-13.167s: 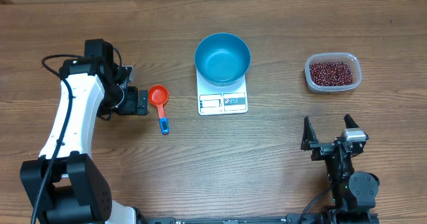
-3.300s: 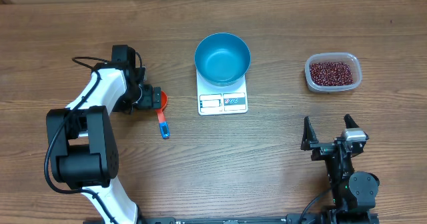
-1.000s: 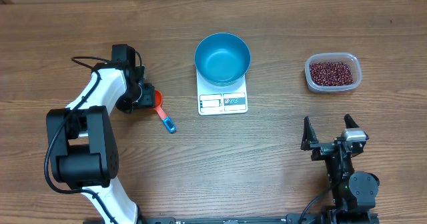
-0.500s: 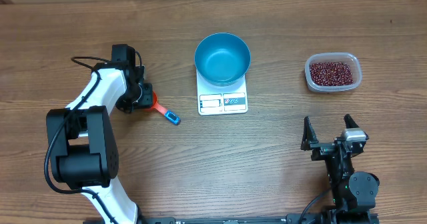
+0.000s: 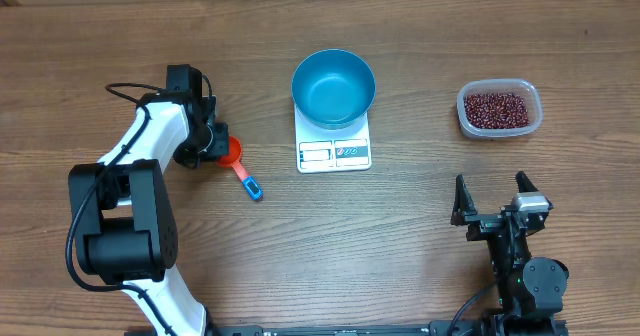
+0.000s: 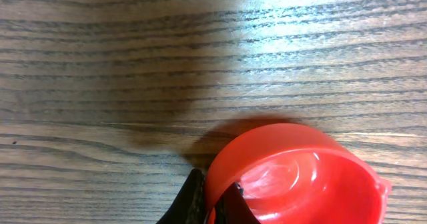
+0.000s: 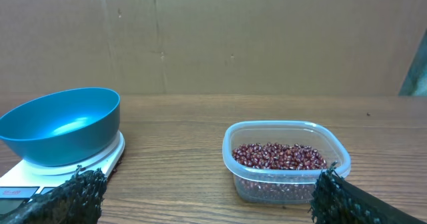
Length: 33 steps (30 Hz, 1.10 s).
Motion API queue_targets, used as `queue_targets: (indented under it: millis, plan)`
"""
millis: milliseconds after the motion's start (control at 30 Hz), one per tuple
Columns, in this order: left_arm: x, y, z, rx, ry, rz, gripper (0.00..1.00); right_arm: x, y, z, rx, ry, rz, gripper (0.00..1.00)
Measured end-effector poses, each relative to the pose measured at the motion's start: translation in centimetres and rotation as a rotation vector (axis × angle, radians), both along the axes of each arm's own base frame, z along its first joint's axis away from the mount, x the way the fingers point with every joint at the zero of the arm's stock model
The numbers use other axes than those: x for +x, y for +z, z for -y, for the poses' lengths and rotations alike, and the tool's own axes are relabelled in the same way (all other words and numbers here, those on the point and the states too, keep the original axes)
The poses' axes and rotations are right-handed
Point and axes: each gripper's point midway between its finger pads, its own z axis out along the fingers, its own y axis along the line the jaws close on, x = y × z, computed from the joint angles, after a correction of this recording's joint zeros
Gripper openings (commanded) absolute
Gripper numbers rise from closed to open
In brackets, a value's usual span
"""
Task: Scoop item into bowl and weigh 150g on scale
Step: 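Close the left gripper on the red scoop's rim, then lift the red scoop with the left gripper and raise it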
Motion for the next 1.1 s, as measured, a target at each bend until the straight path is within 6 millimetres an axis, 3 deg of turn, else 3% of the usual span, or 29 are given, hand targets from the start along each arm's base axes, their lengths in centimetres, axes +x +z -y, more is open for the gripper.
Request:
queue_targets:
  millis: [900,1100]
  plan:
    - [-1.3,-0.1,0.7,-0.039,-0.004,-0.052,0.04,0.0,0.0,0.0,0.0,0.0,0.0,1.0]
    - [-1.6,0.8,0.7,-0.038,-0.004,-0.047,0.04,0.0,0.0,0.0,0.0,0.0,0.001,1.0]
